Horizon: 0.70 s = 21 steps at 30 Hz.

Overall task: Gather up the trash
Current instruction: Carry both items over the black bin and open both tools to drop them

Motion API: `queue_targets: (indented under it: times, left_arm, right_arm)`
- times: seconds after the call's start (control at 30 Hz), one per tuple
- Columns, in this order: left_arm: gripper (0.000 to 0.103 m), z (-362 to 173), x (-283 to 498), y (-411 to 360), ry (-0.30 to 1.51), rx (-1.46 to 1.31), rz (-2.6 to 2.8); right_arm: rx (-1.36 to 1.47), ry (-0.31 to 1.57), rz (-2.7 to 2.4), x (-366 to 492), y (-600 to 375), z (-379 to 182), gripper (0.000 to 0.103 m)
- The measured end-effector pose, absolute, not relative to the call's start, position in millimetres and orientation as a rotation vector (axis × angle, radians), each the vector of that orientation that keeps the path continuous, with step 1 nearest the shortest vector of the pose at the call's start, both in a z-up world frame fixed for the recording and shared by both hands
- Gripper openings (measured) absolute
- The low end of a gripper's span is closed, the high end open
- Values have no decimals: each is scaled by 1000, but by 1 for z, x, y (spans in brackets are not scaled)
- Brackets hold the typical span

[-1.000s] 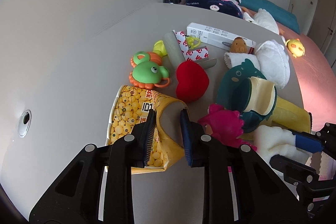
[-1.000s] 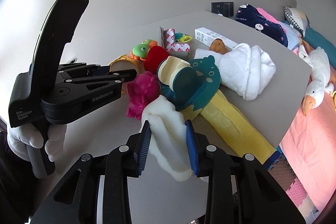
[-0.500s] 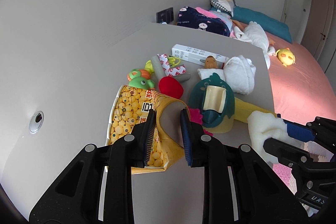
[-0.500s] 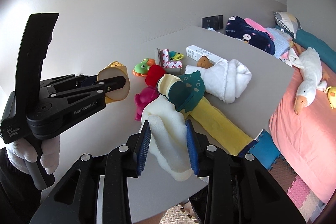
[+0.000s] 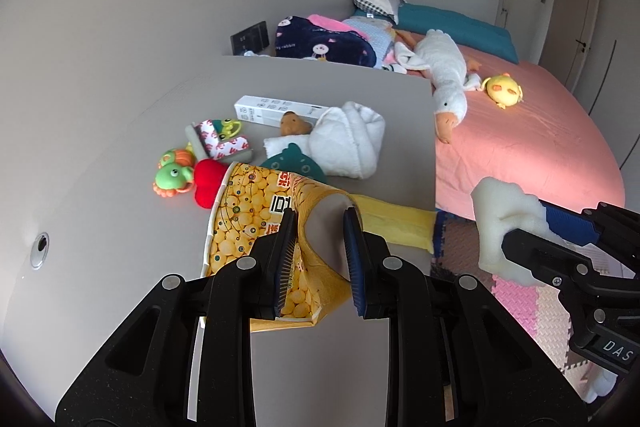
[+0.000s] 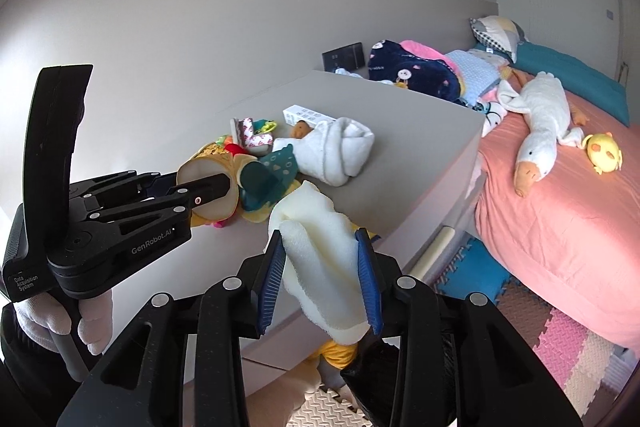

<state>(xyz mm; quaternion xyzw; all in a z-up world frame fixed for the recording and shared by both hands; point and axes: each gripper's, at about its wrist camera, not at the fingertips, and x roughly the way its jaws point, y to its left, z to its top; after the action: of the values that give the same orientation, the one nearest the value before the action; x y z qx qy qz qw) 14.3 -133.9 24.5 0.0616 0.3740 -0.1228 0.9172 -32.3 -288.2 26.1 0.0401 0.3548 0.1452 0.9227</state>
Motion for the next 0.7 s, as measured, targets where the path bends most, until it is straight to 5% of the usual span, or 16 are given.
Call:
queue_targets:
  times: [0.7]
  left_arm:
    - [25,2,-1,-277,829,288,-518]
  right_arm:
    - [241,749,14,-59,-427,5,40]
